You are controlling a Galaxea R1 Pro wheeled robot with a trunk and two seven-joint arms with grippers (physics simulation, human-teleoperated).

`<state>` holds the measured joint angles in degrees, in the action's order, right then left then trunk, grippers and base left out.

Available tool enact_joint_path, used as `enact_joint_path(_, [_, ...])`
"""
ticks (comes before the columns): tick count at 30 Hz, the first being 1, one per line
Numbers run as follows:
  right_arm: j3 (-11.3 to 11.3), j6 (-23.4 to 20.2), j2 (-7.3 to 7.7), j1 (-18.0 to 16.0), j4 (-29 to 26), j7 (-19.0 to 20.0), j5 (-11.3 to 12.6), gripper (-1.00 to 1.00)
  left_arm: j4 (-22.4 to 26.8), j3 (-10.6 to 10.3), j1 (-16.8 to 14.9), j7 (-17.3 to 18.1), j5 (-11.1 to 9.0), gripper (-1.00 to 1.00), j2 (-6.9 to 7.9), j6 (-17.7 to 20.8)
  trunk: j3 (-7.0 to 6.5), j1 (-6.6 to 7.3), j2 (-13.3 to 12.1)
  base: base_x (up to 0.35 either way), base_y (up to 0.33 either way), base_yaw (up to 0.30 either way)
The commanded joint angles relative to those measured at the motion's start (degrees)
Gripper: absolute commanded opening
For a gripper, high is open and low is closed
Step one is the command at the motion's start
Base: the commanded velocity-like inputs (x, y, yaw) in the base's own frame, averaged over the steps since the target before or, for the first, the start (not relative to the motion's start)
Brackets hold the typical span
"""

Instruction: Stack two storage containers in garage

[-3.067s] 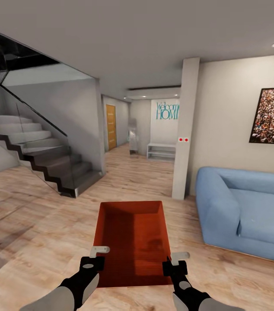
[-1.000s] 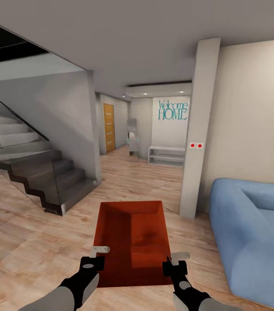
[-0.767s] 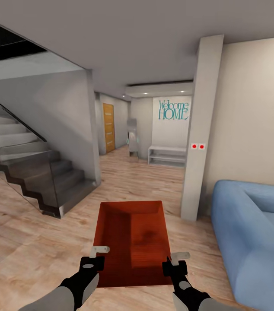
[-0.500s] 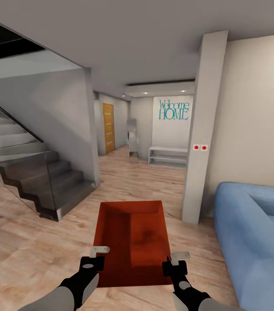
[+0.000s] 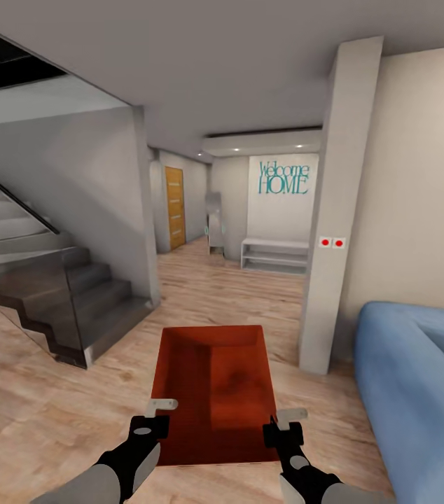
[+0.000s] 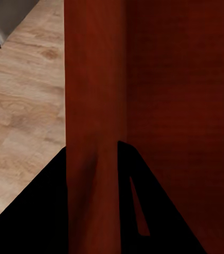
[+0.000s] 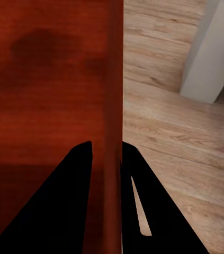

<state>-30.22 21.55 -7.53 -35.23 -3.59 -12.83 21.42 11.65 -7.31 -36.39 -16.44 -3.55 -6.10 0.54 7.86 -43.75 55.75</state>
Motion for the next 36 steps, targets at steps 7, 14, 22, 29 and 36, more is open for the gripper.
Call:
enact_joint_path(7, [-0.90,-0.27,-0.03,-0.01,-0.02,0.61,-0.41,-1.00,0.57,1.60,-0.09,0.62,-3.13,-1.00,-0.14,0.08,0.09,-0.04,0.06,0.321,0.000,0.000])
enact_joint_path(14, [-0.90,-0.20,-0.06,-0.01,-0.02,0.61,-0.41,-1.00,0.57,1.60,-0.09,0.62,-3.13,-1.00,-0.14,0.08,0.09,-0.04,0.06,0.321,0.000,0.000])
enact_joint_path(22, [-0.90,-0.19,-0.04,-0.01,-0.02,0.61,-0.41,-1.00,0.57,1.60,-0.09,0.62,-3.13,-1.00,-0.14,0.08,0.09,-0.04,0.06,0.321,0.000,0.000])
enact_joint_path(29, [-0.90,-0.27,-0.04,-0.01,-0.02,0.61,-0.41,-1.00,0.57,1.60,-0.09,0.62,-3.13,-1.00,-0.14,0.08,0.09,-0.04,0.06,0.321,0.000,0.000])
enact_joint_path(36, [-0.90,-0.28,-0.04,-0.01,-0.02,0.61,-0.41,-1.00,0.57,1.60,-0.09,0.62,-3.13,-1.00,-0.15,0.08,0.09,-0.04,0.06,0.321,0.000,0.000])
